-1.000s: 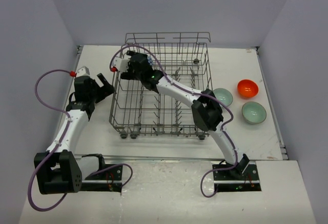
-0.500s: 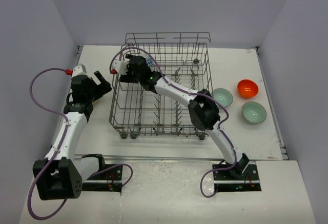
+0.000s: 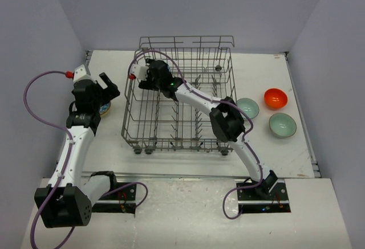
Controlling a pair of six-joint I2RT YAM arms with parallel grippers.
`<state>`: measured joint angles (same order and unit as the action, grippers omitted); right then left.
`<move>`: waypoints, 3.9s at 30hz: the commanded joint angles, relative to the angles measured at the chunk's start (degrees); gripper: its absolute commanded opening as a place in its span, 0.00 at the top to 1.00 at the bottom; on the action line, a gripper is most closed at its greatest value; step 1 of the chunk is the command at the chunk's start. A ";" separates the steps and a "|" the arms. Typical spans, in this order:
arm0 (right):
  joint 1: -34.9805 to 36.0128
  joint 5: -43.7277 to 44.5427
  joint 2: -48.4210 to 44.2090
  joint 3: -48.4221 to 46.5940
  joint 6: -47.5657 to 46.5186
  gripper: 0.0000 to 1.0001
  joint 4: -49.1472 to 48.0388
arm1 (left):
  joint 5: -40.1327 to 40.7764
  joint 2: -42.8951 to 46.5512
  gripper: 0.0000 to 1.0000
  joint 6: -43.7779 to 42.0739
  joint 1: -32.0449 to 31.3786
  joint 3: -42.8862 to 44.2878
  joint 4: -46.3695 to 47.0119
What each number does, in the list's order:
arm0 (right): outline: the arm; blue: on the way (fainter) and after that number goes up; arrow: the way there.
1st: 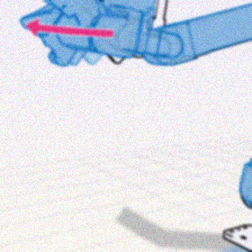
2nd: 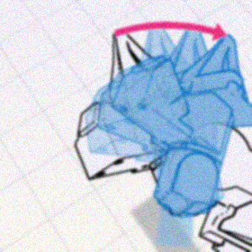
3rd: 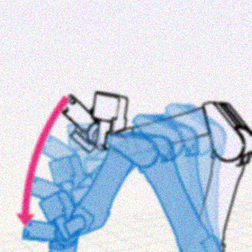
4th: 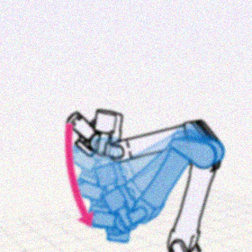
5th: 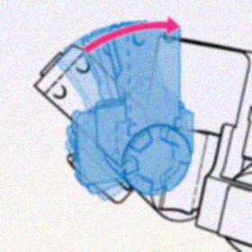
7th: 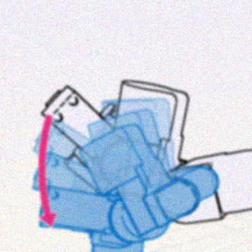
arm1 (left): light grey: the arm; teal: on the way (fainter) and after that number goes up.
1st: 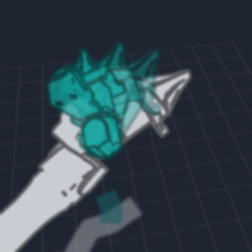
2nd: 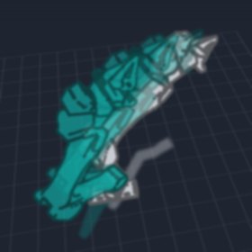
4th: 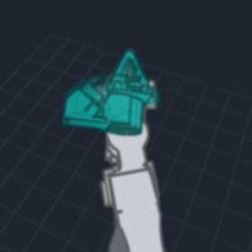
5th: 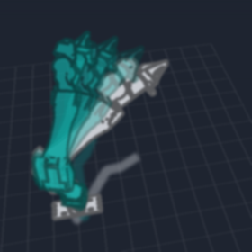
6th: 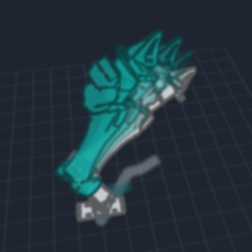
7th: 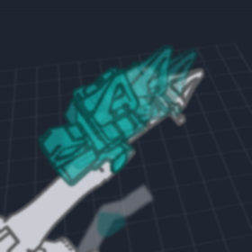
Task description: Unload the bowls from the dish rack
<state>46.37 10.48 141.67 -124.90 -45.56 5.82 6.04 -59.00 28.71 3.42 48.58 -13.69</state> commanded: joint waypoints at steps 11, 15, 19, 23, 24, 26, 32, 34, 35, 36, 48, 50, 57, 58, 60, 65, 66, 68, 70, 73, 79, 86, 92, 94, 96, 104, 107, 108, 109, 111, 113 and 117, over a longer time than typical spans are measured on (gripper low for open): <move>-2.42 0.24 2.30 -4.99 -1.72 0.11 -1.52 | 0.20 0.99 0.00 -1.46 0.36 0.91 -0.72; -2.78 0.94 2.56 -5.79 -2.51 0.11 -2.04 | -0.24 1.08 0.00 -1.29 0.45 0.20 -0.63; -3.30 1.39 2.12 -6.14 -2.78 0.10 -2.13 | -1.03 1.17 0.00 -1.02 0.36 -0.50 -0.37; -3.92 2.17 2.82 -6.84 -4.09 0.09 -3.18 | -1.03 1.26 0.00 -1.11 0.36 0.02 -0.98; -4.09 2.26 2.91 -6.93 -4.18 0.09 -3.19 | -0.86 1.43 0.00 -1.37 0.36 0.20 -1.25; -4.71 2.26 3.00 -7.46 -4.10 0.08 -3.19 | -1.12 1.43 0.00 -1.46 0.45 0.29 -1.25; -6.03 2.53 3.79 -8.51 -5.15 0.08 -3.28 | -1.82 1.44 0.00 -1.38 0.45 -0.59 -0.90; -6.12 2.00 3.18 -7.12 -4.71 0.08 -4.23 | -2.09 1.26 0.00 -1.29 0.45 -0.85 -0.55; -6.12 2.09 3.35 -7.20 -5.23 0.08 -4.33 | -2.35 1.17 0.00 -1.20 0.45 -0.94 -0.46; -6.29 2.61 3.61 -7.29 -5.76 0.08 -4.85 | -2.70 1.08 0.00 -1.11 0.45 -0.85 -0.54; -7.00 5.87 6.69 -5.00 -8.58 0.19 -13.29 | -3.49 1.96 0.00 -1.11 0.36 -0.15 -1.25; -6.91 7.79 7.57 -3.94 -9.89 0.20 -16.70 | -3.49 2.31 0.00 -0.94 0.36 -0.85 -0.99; -6.56 12.10 11.26 -3.51 -14.72 0.25 -24.18 | -3.93 3.89 0.00 -0.50 0.53 -1.47 -0.63; -6.47 12.63 11.79 -3.59 -15.86 0.27 -26.20 | -4.02 4.07 0.00 -0.50 0.62 -1.55 -0.63; -6.47 13.60 12.32 -3.60 -16.49 0.30 -27.09 | -4.37 4.51 0.00 -0.41 0.89 -1.90 -0.46; -6.03 15.71 13.72 -2.54 -20.79 0.53 -34.90 | -5.25 6.26 0.00 0.12 1.41 -3.92 0.51; -5.85 16.76 13.90 -2.80 -21.23 0.57 -36.22 | -5.25 6.70 0.00 0.21 1.41 -4.80 0.68; -5.50 17.12 13.90 -3.50 -21.41 0.63 -36.59 | -5.60 7.15 0.00 0.38 1.76 -5.94 1.12; -5.41 18.08 13.81 -3.77 -22.28 0.72 -39.13 | -5.78 7.41 0.00 0.64 1.76 -6.13 1.04; -5.32 18.35 12.15 -3.60 -22.47 0.79 -39.22 | -5.78 7.41 0.00 0.91 1.94 -6.39 1.21; -5.32 18.78 7.93 -2.54 -22.64 1.00 -38.43 | -5.60 6.53 0.00 1.52 1.94 -6.74 2.00; -4.54 21.59 6.69 -3.24 -23.25 1.00 -41.15 | -5.43 5.74 0.00 1.96 1.94 -7.53 3.67; -3.74 22.57 8.98 -7.29 -24.92 1.00 -43.61 | -5.78 5.48 0.00 2.14 1.94 -9.72 5.43; -3.39 20.99 8.54 -5.63 -27.82 1.00 -47.91 | -5.61 5.57 0.00 2.05 1.94 -9.99 5.26; -3.22 19.93 8.01 -5.79 -28.70 1.00 -48.10 | -5.78 5.48 0.00 1.96 1.85 -9.91 5.17; -2.51 19.58 1.79 -2.46 -29.50 1.00 -47.92 | -5.34 5.48 0.00 1.53 1.94 -8.15 3.76; -1.99 20.46 -2.69 1.32 -28.54 1.00 -48.01 | -4.03 5.39 0.00 0.56 1.94 -6.92 3.15; -1.64 20.63 -3.75 2.37 -28.53 1.00 -48.53 | -3.59 5.30 0.00 0.30 1.85 -5.96 2.62; -1.55 21.24 -4.72 4.30 -28.62 1.00 -48.97 | -3.23 5.21 0.00 0.12 1.94 -5.43 2.27; -1.11 21.69 -7.35 6.15 -28.62 1.00 -49.24 | -2.53 5.30 0.00 -0.76 1.94 -4.29 1.92; -0.84 22.56 -9.38 9.58 -27.83 1.00 -49.33 | -1.74 5.30 0.00 -1.46 1.85 -3.67 1.83; 0.38 25.46 -14.92 16.52 -24.32 1.00 -48.36 | -1.03 5.56 0.00 -2.51 1.94 -2.87 1.48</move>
<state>45.71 32.82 133.34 -110.87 -72.53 -37.32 3.33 -53.84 28.77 4.86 43.27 -12.10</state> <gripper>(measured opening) 0.178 0.997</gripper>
